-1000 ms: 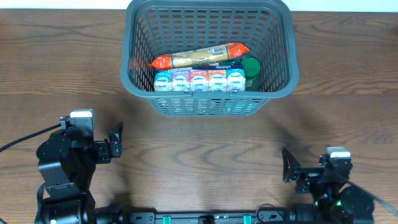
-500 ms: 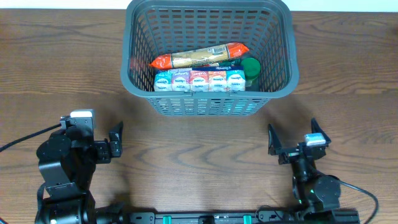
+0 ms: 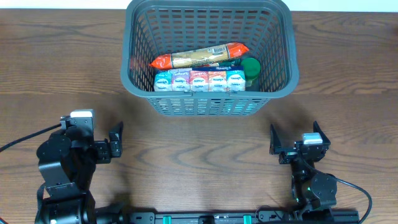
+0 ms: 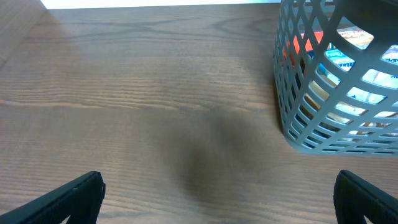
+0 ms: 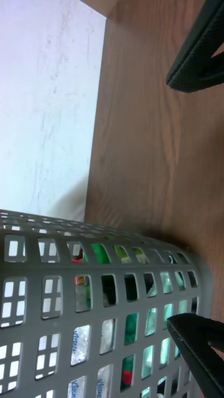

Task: Pack container

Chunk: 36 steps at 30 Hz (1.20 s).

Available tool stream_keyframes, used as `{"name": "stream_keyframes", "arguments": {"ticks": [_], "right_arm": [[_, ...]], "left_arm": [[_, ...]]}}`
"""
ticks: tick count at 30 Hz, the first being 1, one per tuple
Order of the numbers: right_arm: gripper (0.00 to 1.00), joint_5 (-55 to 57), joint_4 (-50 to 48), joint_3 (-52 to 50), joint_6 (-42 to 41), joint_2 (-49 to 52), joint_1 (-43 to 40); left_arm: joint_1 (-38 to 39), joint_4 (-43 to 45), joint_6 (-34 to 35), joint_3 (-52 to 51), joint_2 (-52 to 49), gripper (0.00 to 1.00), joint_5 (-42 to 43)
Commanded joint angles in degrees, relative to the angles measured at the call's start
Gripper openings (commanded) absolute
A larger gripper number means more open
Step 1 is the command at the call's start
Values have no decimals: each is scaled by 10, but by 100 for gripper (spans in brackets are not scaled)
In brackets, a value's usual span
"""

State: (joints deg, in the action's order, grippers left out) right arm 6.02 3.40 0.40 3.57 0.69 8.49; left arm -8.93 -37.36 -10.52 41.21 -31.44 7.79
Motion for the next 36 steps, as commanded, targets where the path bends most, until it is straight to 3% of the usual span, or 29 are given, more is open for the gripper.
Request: {"name": "stream_keyframes", "arguments": {"ticks": [1,28,32,36], "right_arm": [[99,0,2,-1,-7,-4,5],[99,0,2,-1,-7,-4,5],[99,0,2,-1,-7,-4,5],[99,0,2,-1,-7,-4,5]], "left_arm": [[0,2,-3,3,0,99,7],[3,-9,-12,3,7,99,-6],[35,-27,-12,-11,30,99,55],[87,50,-13,-85,85,99,78]]}}
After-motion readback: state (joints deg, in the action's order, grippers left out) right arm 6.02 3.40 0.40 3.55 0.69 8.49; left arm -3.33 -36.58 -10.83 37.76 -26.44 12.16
